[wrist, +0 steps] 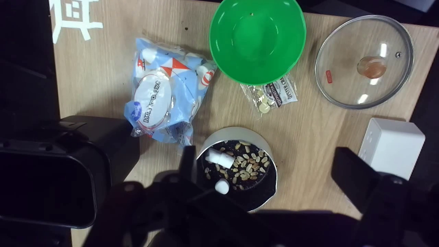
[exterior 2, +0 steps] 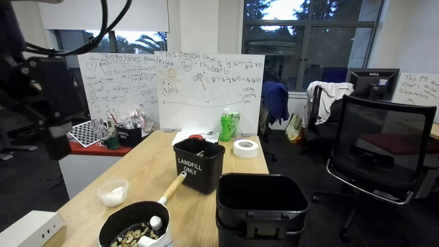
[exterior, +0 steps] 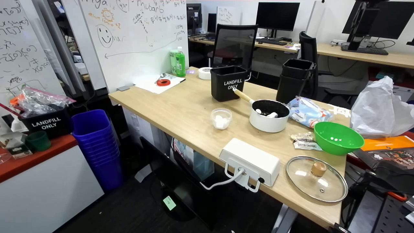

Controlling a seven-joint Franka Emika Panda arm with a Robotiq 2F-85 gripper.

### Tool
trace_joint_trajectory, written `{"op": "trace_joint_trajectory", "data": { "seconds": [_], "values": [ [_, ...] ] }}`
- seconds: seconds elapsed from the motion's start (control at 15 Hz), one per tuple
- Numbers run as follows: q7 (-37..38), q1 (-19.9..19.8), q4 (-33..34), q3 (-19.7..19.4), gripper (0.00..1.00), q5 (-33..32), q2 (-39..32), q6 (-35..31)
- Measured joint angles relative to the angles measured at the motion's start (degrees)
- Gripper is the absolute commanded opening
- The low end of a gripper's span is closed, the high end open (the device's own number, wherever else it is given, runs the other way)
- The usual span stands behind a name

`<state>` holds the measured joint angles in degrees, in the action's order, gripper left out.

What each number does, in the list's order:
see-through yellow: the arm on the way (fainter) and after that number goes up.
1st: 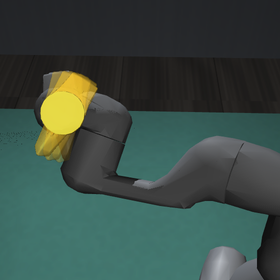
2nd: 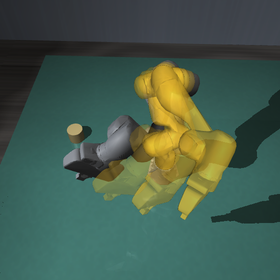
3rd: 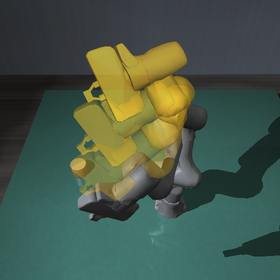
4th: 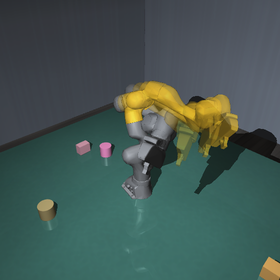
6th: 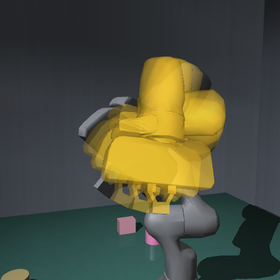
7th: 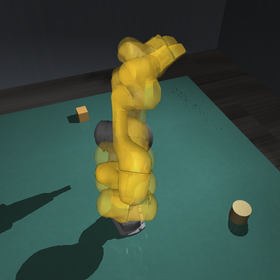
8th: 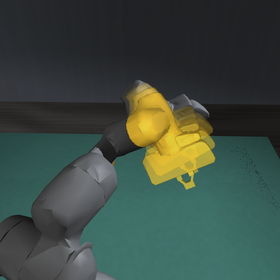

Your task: Stack the bins

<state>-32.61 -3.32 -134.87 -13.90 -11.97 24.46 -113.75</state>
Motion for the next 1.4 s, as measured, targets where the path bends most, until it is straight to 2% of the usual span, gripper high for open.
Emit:
{"op": "trace_joint_trajectory", "data": {
  "seconds": [0.47,1.07,1.4],
  "values": [
    [0.03,0.5,0.43,0.26,1.0,1.83,-0.58,-0.84],
    [-0.71,1.61,6.09,0.48,1.0,7.67,-8.64,-2.63],
    [-0.67,1.47,6.29,0.68,1.0,7.69,-8.81,-2.66]
  ]
}}
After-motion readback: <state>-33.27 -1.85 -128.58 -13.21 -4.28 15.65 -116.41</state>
